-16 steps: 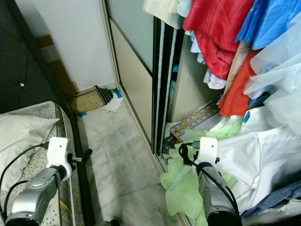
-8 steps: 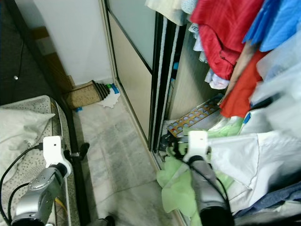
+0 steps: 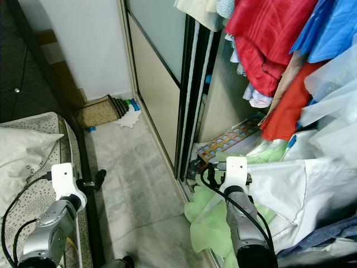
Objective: Clean up the room
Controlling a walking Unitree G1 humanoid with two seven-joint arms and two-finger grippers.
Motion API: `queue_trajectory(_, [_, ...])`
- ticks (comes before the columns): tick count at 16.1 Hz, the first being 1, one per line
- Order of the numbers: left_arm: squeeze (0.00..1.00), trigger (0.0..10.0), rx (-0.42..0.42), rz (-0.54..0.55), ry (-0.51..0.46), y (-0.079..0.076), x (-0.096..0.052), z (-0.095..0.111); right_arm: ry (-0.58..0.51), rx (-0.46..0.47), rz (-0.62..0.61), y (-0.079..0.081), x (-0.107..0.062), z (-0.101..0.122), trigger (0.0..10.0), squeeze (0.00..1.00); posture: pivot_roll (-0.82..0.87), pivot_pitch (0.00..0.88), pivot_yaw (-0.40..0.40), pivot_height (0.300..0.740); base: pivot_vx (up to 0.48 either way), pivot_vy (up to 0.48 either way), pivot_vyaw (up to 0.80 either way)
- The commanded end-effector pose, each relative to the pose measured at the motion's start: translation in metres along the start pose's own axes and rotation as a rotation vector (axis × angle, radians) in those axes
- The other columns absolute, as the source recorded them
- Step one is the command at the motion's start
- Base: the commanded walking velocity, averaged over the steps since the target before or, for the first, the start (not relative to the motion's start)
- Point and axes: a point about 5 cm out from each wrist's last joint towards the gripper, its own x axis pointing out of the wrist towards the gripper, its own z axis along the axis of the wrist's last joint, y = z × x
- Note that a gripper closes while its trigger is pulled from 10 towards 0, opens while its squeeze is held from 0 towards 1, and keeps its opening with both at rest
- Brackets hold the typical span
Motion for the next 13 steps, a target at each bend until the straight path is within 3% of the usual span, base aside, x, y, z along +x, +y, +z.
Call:
queue_trajectory(1, [0.0, 10.0, -0.005, -0.008, 0.001, -0.001, 0.001, -0.002, 0.007, 0.005, -0.015, -0.003, -0.001, -0.004, 10.0, 0.0, 0.04, 0.088, -0.03, 0.74, 0.0, 0.0, 0.0])
queue_trajectory(4, [0.0, 10.0, 0.007, -0.014, -0.015, 0.0, 0.0, -0.002, 0.011, 0.014, -0.005, -0.001, 0.0, -0.006, 10.0, 0.0, 0.05, 0.063, -0.031, 0.74, 0.0, 0.0, 0.0])
queue_trajectory(6, [0.0, 10.0, 0.039, -0.011, 0.059, 0.0, 0.003, -0.009, 0.036, 0.026, 0.013, 0.001, 0.001, -0.009, 10.0, 0.0, 0.05, 0.054, -0.03, 0.74, 0.0, 0.0, 0.0])
queue_trajectory(8, [0.0, 10.0, 0.055, -0.022, 0.071, -0.001, 0.004, -0.011, 0.054, 0.041, 0.01, 0.0, 0.002, -0.013, 10.0, 0.0, 0.05, 0.039, -0.026, 0.74, 0.0, 0.0, 0.0])
queue_trajectory(13, [0.0, 10.0, 0.076, -0.026, 0.057, -0.002, 0.006, -0.011, 0.039, 0.005, 0.027, 0.004, 0.004, -0.012, 10.0, 0.0, 0.05, 0.014, -0.023, 0.74, 0.0, 0.0, 0.0])
